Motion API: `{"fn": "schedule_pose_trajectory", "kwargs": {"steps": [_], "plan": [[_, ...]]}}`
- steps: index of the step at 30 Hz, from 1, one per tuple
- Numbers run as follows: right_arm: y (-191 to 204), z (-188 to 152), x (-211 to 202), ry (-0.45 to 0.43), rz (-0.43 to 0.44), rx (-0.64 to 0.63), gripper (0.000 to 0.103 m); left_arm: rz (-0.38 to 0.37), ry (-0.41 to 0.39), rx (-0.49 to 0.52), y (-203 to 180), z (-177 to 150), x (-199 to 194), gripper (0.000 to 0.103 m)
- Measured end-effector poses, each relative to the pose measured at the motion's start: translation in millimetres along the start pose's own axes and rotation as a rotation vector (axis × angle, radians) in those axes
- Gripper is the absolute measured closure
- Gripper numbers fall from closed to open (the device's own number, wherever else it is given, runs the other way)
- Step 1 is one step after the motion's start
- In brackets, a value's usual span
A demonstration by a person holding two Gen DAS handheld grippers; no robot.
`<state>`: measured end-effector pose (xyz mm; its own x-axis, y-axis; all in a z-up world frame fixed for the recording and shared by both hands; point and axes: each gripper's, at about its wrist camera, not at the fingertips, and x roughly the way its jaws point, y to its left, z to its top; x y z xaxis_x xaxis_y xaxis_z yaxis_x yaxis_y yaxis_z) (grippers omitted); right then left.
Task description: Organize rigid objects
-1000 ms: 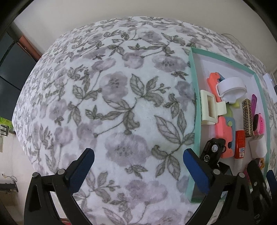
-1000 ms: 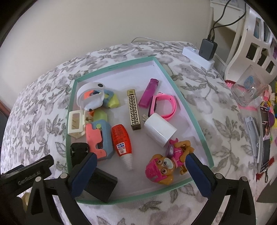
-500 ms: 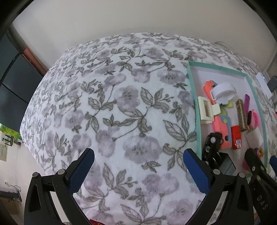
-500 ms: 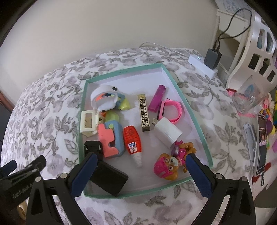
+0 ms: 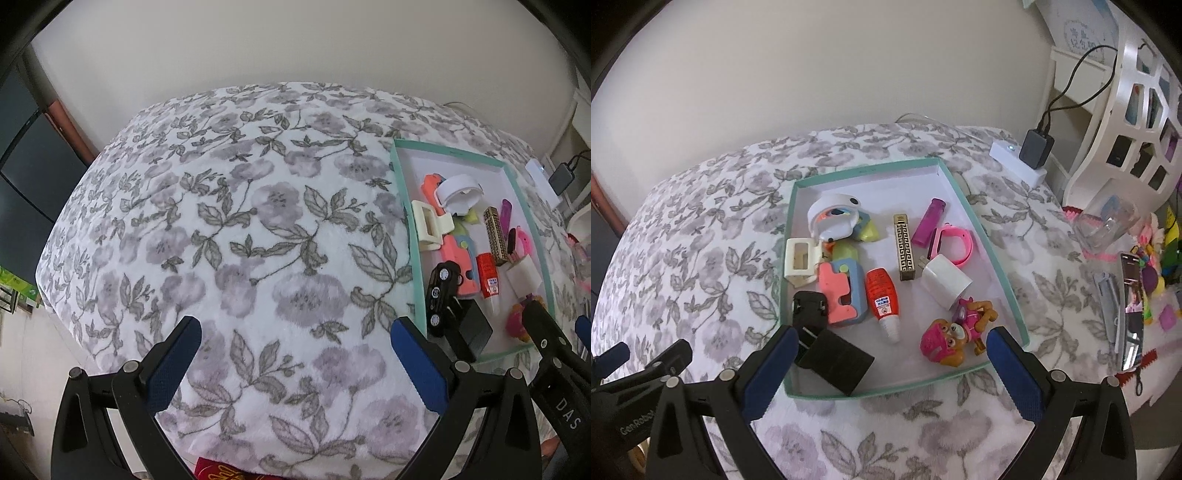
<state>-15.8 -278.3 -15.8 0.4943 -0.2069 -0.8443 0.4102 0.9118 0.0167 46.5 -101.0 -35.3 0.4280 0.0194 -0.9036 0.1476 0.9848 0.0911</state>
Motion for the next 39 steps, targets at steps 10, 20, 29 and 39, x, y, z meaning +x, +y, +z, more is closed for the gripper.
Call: {"fn": "schedule_pose_trajectory", "kwargs": {"steps": [10,20,29,39], "plan": [[0,-12,-13,-0.022,-0.001,-0.004,0.000,-0.001,-0.048,-0.005,6,-4,-16,0.001],[-1,-19,-21,-0.034,-0.006,0.001,0.000,0.003,-0.060,0.015,5,-7,-25,0.001],[-5,-19,-26,-0.058,-0.016,0.015,0.000,-0.006,-0.056,0.019,6,-8,-28,0.001],[-5,-19,-24,-0.046,-0.019,0.017,0.000,-0.007,-0.045,0.016,7,-8,-26,0.001]]}}
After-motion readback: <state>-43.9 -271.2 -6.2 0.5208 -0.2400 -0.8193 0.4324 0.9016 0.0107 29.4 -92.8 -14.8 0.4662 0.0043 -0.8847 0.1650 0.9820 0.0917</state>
